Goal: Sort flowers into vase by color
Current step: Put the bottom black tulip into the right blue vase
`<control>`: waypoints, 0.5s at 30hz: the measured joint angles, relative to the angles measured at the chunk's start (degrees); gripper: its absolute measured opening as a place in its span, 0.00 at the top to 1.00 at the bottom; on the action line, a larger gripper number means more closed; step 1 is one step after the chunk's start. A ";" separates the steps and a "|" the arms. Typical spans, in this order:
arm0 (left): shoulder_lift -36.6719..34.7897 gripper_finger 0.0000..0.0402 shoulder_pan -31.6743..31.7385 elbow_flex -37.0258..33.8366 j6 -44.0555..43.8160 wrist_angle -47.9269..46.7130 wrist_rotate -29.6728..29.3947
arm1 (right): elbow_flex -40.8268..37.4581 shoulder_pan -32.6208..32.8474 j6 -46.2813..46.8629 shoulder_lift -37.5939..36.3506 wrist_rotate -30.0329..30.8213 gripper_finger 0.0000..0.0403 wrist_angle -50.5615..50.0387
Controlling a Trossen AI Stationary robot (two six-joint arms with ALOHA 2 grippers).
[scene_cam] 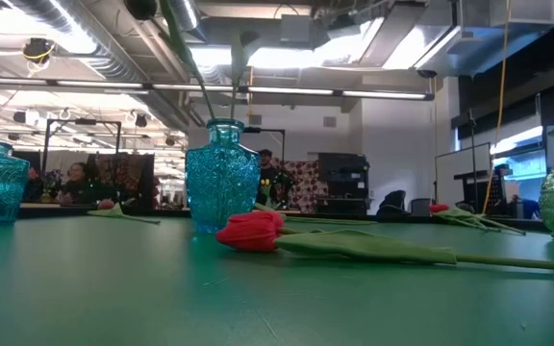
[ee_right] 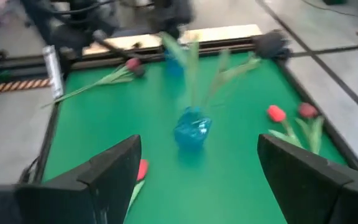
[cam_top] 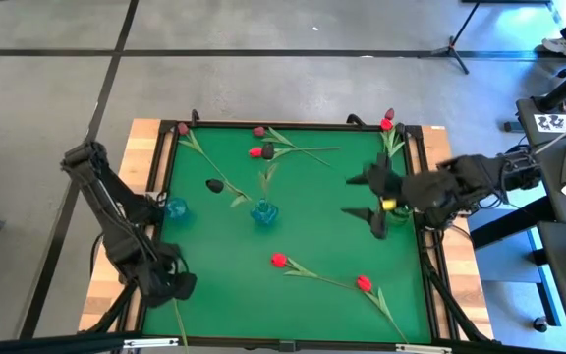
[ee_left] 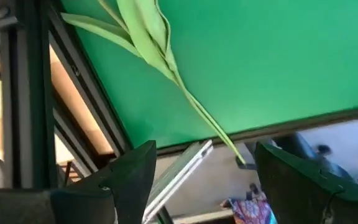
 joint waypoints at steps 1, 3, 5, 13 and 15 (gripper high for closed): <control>1.16 0.34 -0.01 0.00 -0.38 -0.23 -0.03 | -0.47 1.24 0.02 0.02 1.15 0.21 -0.16; 3.40 0.34 0.02 0.00 -0.78 -0.82 -0.90 | -1.17 3.95 1.10 0.07 3.37 0.21 -0.70; 5.09 0.34 0.63 -0.19 0.23 -1.12 -2.02 | -1.53 6.53 3.09 0.04 5.09 0.21 -1.35; 5.52 0.41 9.98 -10.84 6.66 2.12 -1.70 | -1.62 12.79 9.22 0.04 12.38 0.21 -2.96; 5.60 0.43 11.37 -14.68 7.31 7.19 -0.01 | -1.62 13.13 11.23 0.04 13.08 0.21 -3.04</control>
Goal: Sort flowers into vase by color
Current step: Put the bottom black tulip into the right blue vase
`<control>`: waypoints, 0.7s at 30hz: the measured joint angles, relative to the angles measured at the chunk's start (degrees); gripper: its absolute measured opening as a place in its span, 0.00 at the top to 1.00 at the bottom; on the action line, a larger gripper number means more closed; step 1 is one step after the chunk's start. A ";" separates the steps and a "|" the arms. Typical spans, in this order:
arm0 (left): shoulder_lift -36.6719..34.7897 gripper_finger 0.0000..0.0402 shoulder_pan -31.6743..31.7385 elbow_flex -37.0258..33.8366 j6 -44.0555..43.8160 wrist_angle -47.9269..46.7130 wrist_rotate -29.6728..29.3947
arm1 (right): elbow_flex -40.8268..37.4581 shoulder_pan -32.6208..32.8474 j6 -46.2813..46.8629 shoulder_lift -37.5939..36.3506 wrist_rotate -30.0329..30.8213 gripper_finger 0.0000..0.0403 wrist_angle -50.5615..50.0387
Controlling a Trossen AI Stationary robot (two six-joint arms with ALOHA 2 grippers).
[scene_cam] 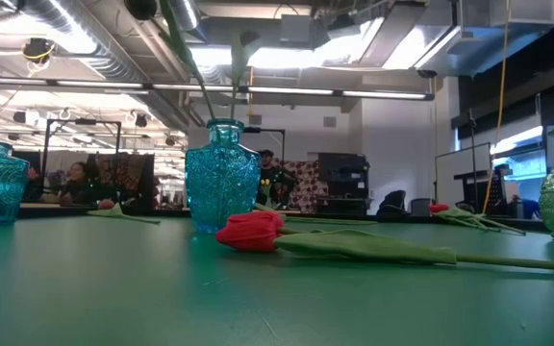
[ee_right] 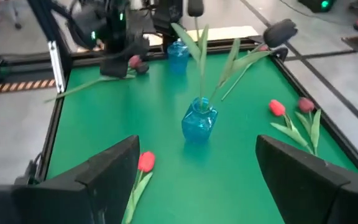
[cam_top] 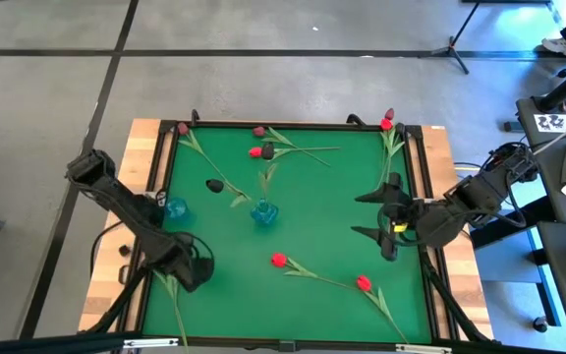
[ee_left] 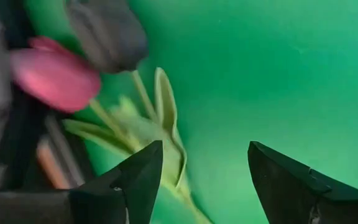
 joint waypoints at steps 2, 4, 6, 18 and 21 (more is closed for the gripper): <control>0.00 0.45 0.85 -2.46 -0.64 2.13 -0.28 | 0.00 0.00 2.26 0.00 0.18 0.21 -0.04; 0.00 0.46 1.23 -3.65 -1.18 2.78 -1.21 | 0.00 0.00 3.63 0.00 0.18 0.21 -0.13; -0.02 0.46 1.36 -4.27 -1.46 2.88 -1.49 | 0.00 -0.07 4.40 0.00 0.20 0.21 -0.11; -1.09 0.47 -0.57 1.86 9.44 -6.10 -3.33 | 0.00 -0.15 7.08 1.21 4.59 0.21 0.28; -1.07 0.47 -2.28 -1.07 8.09 -7.85 0.13 | 0.02 -0.15 7.25 2.36 6.06 0.21 0.34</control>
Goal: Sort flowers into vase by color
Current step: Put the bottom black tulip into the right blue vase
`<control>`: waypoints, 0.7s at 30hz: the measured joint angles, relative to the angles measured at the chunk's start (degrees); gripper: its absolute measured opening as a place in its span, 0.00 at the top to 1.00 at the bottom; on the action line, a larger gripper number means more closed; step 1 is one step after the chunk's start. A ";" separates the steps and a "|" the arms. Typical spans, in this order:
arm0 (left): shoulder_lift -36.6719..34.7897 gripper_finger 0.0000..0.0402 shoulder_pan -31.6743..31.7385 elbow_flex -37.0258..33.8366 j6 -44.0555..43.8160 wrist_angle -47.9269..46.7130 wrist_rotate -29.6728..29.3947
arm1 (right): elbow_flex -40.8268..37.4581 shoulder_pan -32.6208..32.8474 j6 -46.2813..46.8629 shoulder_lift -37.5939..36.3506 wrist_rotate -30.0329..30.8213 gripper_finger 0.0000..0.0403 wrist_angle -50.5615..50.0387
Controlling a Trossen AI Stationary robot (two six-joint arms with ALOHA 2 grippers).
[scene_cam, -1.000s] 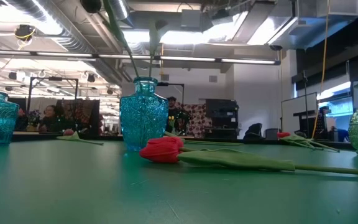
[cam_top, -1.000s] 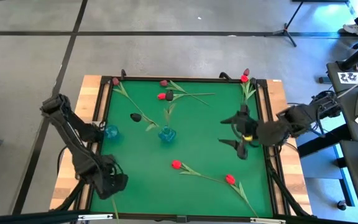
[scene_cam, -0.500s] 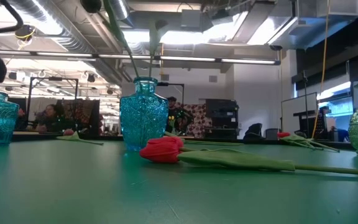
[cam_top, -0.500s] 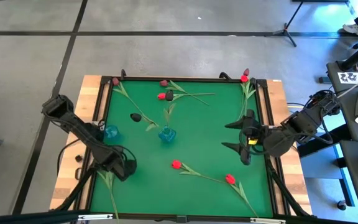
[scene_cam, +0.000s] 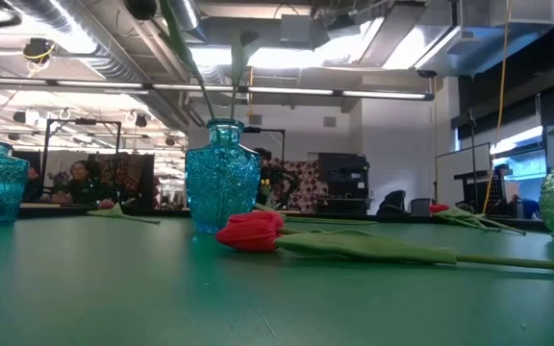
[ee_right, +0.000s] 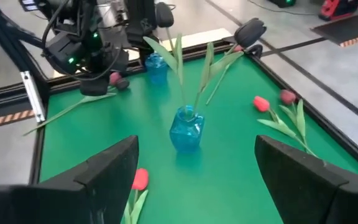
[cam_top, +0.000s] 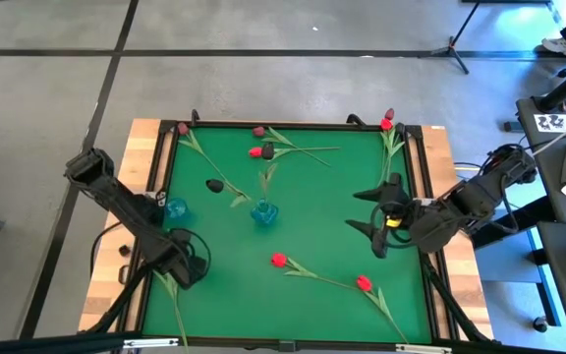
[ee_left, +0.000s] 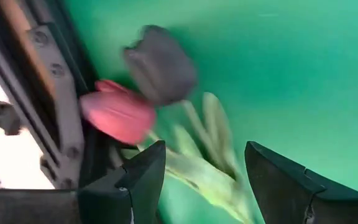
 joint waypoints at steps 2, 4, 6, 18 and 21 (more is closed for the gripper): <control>0.02 0.47 -0.84 -2.10 -1.50 2.58 -0.42 | -0.01 0.00 0.50 0.80 -0.01 0.21 -0.01; 0.02 0.47 -1.17 -4.71 -3.45 8.80 -1.80 | -0.02 0.00 1.25 1.74 -0.25 0.21 -0.05; 0.02 0.47 -1.17 -7.75 -5.47 14.62 -3.34 | 0.00 0.00 1.51 2.68 -0.86 0.21 -0.11; 0.10 0.47 0.03 -4.19 -1.69 22.25 -21.23 | 0.00 0.00 3.44 4.15 -2.34 0.21 -0.36; 0.07 0.47 0.25 -2.96 0.06 22.70 -22.95 | 0.00 0.00 3.24 4.17 -2.32 0.21 -0.44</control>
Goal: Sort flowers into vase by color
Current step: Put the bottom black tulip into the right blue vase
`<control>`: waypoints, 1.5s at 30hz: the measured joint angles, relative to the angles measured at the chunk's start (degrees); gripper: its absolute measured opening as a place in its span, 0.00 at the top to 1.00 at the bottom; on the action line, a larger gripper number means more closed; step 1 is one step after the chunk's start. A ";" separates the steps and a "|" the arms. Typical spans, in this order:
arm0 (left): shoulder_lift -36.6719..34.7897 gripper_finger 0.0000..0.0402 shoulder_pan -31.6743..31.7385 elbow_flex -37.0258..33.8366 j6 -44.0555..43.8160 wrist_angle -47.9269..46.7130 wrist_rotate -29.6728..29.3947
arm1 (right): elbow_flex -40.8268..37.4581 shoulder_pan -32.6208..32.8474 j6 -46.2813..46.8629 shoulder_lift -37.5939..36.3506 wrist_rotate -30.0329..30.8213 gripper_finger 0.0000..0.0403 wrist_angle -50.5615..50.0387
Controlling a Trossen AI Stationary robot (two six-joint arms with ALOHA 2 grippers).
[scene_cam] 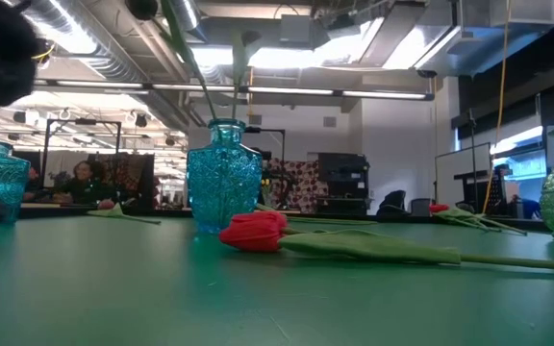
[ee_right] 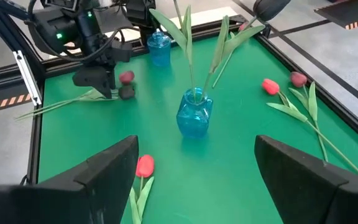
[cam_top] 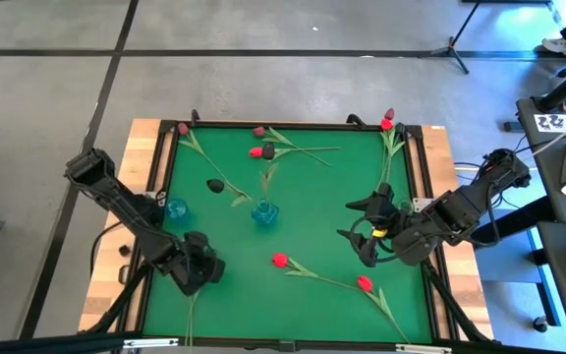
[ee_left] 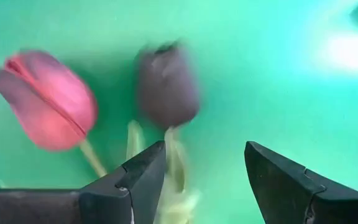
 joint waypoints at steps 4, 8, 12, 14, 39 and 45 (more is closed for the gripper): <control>0.02 0.47 -0.38 -0.13 2.24 1.18 -0.45 | 0.00 0.00 -0.47 0.00 0.01 0.21 -0.08; 0.45 0.47 -0.28 -0.11 7.11 3.12 -0.79 | 0.00 0.00 -0.51 -0.02 0.04 0.21 -0.34; 2.10 0.47 0.43 -0.13 5.87 0.93 0.51 | 0.00 0.00 -0.55 -0.02 0.05 0.21 -0.51; 3.41 0.47 0.82 -0.11 5.95 2.20 1.75 | 0.00 0.00 -0.55 -0.02 0.02 0.21 -0.50; 6.12 0.52 1.02 6.06 -2.75 -10.28 9.33 | 0.00 -0.02 -0.05 0.13 1.93 0.21 -0.45; 6.12 0.52 0.98 5.51 -3.01 -10.17 11.54 | 0.00 -0.02 0.20 0.13 1.94 0.21 -0.45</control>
